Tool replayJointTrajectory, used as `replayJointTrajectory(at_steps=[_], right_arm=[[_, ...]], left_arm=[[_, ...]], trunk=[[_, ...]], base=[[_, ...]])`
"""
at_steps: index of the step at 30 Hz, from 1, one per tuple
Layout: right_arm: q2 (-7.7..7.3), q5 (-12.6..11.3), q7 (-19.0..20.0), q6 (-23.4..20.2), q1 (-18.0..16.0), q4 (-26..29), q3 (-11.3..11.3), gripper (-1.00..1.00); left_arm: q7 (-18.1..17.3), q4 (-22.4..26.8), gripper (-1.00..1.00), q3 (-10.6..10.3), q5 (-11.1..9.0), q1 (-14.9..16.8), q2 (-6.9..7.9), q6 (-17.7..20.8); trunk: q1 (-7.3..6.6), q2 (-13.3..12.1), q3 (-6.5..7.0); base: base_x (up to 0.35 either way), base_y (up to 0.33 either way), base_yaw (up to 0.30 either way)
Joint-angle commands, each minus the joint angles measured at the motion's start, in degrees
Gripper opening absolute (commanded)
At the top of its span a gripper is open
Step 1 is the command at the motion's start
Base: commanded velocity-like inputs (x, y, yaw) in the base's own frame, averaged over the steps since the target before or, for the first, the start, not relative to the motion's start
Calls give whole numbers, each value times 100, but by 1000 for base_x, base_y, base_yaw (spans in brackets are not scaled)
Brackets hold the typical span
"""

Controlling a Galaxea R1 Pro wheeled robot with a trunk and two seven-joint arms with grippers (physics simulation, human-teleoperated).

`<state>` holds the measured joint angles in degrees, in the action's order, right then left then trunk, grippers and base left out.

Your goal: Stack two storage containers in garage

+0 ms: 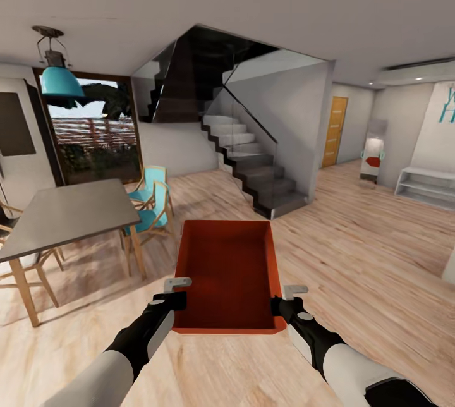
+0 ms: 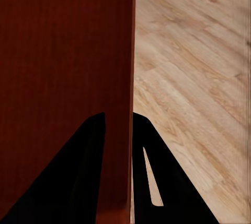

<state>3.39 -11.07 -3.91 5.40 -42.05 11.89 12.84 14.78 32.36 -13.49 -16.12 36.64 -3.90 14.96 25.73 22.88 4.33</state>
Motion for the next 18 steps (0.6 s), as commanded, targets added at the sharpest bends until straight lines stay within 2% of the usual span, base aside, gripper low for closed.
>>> replayJointTrajectory(at_steps=[1,18], right_arm=[[-4,-36,-9,21,-5,13,-150,-100],[-5,-29,-8,22,-5,15,-150,-100]], left_arm=[[60,15,-100,409,-348,1,12,16],[60,15,-100,411,-348,1,12,20]], trunk=[[5,4,-2],[5,4,-2]], base=[[322,0,-284],[322,0,-287]])
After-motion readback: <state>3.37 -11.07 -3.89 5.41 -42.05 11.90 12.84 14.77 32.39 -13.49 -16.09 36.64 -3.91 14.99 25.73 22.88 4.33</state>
